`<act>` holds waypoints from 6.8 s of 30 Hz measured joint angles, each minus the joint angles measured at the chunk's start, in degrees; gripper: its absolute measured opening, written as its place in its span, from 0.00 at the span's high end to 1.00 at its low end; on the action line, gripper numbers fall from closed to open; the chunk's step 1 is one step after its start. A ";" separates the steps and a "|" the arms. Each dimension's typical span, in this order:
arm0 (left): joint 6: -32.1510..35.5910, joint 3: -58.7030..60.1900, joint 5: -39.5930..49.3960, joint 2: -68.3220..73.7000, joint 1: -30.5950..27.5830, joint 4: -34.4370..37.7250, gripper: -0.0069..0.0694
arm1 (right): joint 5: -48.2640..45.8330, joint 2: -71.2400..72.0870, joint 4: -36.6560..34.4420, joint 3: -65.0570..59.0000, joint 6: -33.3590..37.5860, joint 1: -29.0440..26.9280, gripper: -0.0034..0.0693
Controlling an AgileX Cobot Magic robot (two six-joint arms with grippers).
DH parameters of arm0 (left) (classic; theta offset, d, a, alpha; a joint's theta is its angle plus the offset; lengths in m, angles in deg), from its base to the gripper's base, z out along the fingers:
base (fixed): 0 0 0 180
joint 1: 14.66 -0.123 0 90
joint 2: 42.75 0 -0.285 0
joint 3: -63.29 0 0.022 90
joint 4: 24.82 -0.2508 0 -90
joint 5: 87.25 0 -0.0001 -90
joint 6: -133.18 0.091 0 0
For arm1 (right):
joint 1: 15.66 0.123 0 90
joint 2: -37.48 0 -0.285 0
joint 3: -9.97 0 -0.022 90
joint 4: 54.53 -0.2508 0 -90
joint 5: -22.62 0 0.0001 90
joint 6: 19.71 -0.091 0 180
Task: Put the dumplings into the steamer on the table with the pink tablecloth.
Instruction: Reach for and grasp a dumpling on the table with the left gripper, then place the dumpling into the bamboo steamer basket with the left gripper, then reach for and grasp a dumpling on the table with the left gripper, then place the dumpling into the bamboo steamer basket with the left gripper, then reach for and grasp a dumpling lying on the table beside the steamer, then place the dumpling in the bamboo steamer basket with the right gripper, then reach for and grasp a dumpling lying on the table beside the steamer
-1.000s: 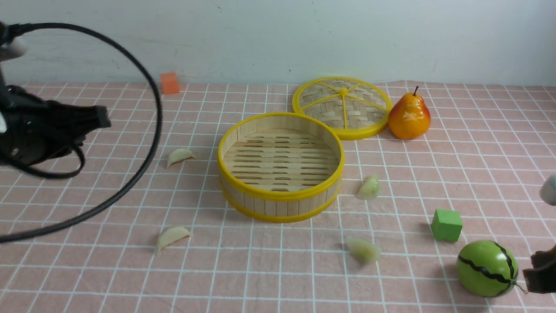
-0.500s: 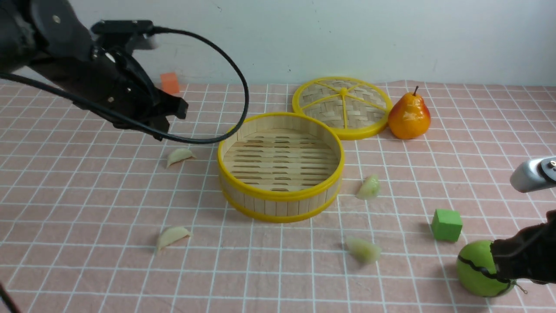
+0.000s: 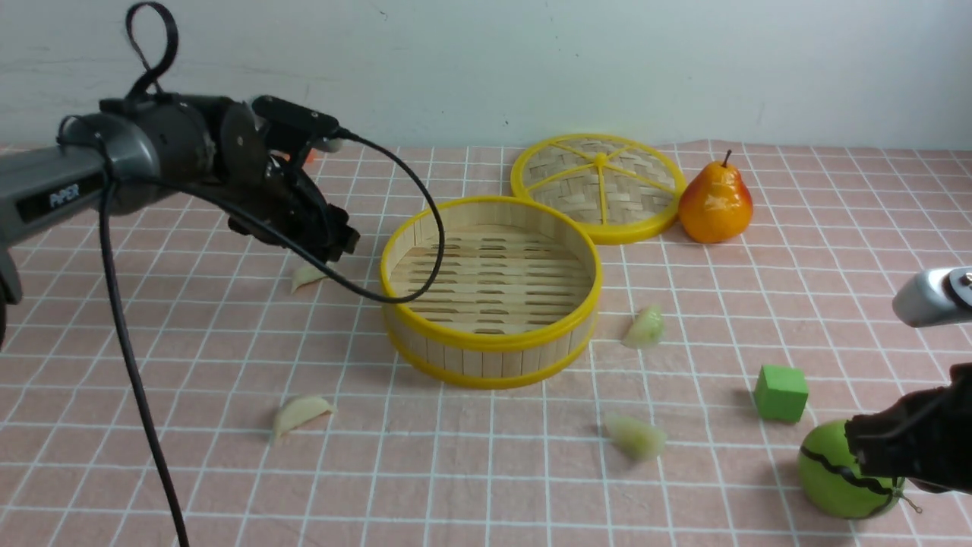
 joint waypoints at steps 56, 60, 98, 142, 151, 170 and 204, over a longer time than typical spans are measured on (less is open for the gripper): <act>-19.91 -1.92 27.07 -19.85 11.53 -4.69 0.34 | -2.13 0.00 -1.93 0.00 2.29 0.00 0.88; -16.93 11.53 23.73 -19.32 9.12 -5.29 0.37 | -2.13 0.00 -2.51 0.00 2.36 0.00 0.88; -14.93 3.02 12.53 -13.84 17.36 0.89 0.63 | 0.09 0.00 -4.90 0.00 2.50 0.00 0.84; -27.83 49.42 17.47 -66.08 13.68 -11.53 0.93 | 16.65 -56.85 -10.93 40.24 1.69 6.70 0.43; -30.97 61.38 11.73 -79.94 13.68 -15.17 0.93 | 8.08 -56.35 -9.78 41.14 10.09 6.65 0.69; -32.27 67.80 -3.78 -82.96 13.68 -17.24 0.93 | -2.00 -51.93 -5.11 59.57 14.68 10.21 0.69; -34.36 67.80 -5.30 -82.96 13.68 -15.80 0.93 | -34.08 -51.54 12.53 46.77 -5.56 15.52 0.20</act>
